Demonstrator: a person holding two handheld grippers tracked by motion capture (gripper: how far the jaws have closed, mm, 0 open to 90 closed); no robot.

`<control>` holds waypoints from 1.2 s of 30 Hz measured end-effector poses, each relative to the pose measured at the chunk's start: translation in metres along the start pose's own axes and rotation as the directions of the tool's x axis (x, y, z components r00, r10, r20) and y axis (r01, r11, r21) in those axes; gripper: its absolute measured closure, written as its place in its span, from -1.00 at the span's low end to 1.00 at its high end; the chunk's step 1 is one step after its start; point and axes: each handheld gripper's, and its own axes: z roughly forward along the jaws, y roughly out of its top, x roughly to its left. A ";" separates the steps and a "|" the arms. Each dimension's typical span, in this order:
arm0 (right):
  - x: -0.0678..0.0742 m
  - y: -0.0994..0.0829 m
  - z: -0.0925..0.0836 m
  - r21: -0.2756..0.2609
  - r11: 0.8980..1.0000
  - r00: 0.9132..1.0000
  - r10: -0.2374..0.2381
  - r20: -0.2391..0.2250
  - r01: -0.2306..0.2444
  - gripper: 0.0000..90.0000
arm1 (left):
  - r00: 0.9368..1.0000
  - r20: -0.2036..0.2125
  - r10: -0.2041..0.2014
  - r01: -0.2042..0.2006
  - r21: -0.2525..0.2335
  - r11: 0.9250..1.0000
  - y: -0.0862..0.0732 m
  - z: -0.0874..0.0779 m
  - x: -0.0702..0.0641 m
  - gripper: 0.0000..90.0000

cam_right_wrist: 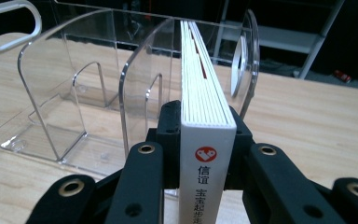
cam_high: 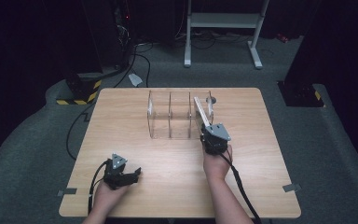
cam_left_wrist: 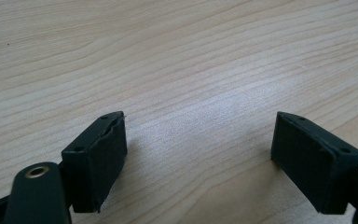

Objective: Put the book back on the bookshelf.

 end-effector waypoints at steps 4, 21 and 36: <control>-0.001 -0.004 -0.002 0.024 1.000 1.000 0.001 -0.005 -0.001 0.64 | 1.000 -0.001 0.001 -0.001 0.000 1.000 0.000 0.000 0.000 -0.59; -0.012 -0.008 -0.006 0.071 0.996 0.998 0.051 -0.030 -0.049 0.51 | 1.000 0.000 -0.001 0.001 -0.001 1.000 0.000 0.000 0.000 -0.59; -0.015 -0.003 -0.012 0.108 0.993 0.997 0.046 -0.055 -0.040 0.39 | 1.000 0.002 0.002 -0.002 0.000 1.000 -0.001 -0.001 0.000 -0.59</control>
